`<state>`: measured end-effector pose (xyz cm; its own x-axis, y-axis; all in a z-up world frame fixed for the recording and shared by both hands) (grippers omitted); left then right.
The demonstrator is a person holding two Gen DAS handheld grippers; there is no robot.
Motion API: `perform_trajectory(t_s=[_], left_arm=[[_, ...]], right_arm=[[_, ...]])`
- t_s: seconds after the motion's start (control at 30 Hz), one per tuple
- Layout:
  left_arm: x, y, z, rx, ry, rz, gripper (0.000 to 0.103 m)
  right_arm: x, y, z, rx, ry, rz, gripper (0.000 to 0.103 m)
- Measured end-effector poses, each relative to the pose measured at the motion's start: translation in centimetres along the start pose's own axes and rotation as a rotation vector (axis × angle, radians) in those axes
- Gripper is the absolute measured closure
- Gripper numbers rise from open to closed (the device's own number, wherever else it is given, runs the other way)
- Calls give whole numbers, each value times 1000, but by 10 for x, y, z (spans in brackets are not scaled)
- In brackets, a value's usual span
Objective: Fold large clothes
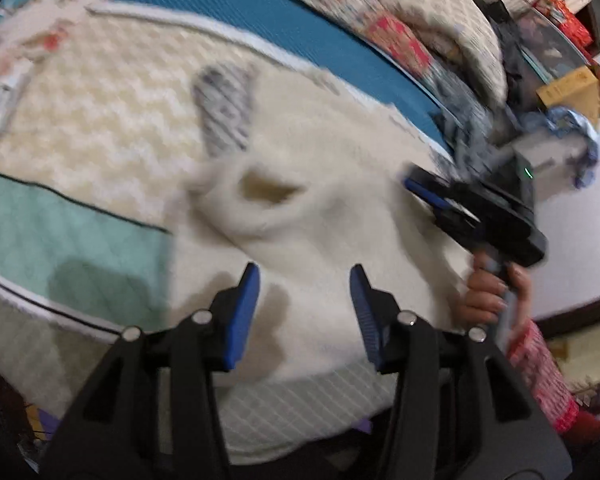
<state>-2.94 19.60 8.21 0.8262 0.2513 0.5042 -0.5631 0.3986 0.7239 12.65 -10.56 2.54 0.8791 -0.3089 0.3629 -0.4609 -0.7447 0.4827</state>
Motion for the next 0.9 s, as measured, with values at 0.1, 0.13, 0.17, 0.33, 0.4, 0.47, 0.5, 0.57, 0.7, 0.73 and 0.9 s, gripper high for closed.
perform_trajectory(t_s=[0.1, 0.13, 0.17, 0.33, 0.4, 0.47, 0.5, 0.57, 0.7, 0.73, 0.9], left_arm=[[2, 11, -17, 70, 7, 22, 58], [0, 13, -23, 85, 14, 23, 58], [-4, 13, -29, 92, 24, 17, 51], [-24, 2, -32, 77, 33, -32, 48], [-31, -5, -30, 90, 24, -50, 48], [-32, -12, -30, 102, 39, -57, 48], [-32, -14, -32, 100, 49, -58, 49], [-33, -14, -33, 76, 69, -74, 91], [-33, 9, -28, -8, 107, -90, 96], [-34, 20, -29, -21, 117, -89, 97], [-50, 37, -41, 24, 137, -123, 97]], right_arm=[[-9, 45, 9, -51, 65, 44, 58], [-15, 66, 14, -55, 67, 72, 58], [-22, 94, 22, -62, 71, 119, 57], [-59, 187, 55, -296, 134, 315, 28], [-77, 204, 70, -353, 119, 305, 26], [-90, 208, 85, -358, 93, 264, 26], [-94, 205, 89, -356, 84, 242, 26], [-104, 200, 97, -363, 82, 189, 31], [-101, 219, 85, -365, 106, 217, 66], [-100, 230, 80, -383, 128, 222, 66], [-105, 238, 82, -440, 145, 158, 66]])
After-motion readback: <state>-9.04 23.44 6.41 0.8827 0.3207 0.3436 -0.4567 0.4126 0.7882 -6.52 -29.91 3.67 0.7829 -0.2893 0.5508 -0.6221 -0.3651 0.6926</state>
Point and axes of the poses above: each gripper's, at about its wrist camera, not at the fingertips, and y roughly against the way its jaws point, z to its right, x to its top, the point moved 2 cm from there along -y, roughly the way its jaws point, and after that the axes turned 8 degrees about z, right-handed, at the moved point
